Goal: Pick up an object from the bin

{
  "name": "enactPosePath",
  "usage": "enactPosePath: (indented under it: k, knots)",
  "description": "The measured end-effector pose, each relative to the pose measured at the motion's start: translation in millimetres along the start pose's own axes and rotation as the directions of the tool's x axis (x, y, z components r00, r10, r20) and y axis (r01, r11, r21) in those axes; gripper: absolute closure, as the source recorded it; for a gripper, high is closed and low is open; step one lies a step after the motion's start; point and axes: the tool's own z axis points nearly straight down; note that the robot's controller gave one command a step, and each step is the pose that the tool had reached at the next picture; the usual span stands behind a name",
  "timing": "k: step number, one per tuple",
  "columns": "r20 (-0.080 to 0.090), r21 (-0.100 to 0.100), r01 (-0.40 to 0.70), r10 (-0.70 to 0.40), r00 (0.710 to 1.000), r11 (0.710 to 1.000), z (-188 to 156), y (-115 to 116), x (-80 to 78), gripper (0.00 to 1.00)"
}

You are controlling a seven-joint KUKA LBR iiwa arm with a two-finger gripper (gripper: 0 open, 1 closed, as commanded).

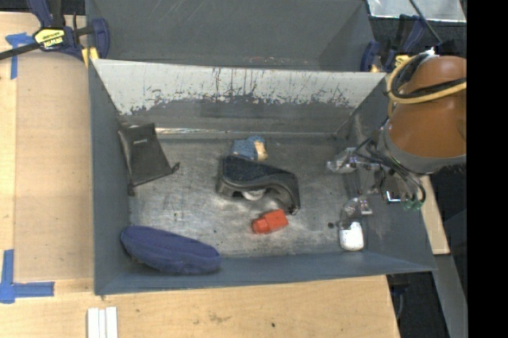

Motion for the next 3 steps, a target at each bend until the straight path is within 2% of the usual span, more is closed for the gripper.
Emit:
enactPosePath:
  k: [1, 2, 3]
  knots:
    - [0.013, 0.003, -0.063, 0.063, 0.998, 0.998, 81.7, 46.1, -61.1, 0.00]
    - [0.016, 0.008, 0.158, -0.158, 0.987, 0.987, 78.7, 95.8, -60.1, 0.00]
    - [0.015, 0.009, 0.173, -0.174, 0.985, 0.985, 78.6, 124.7, -68.2, 0.00]
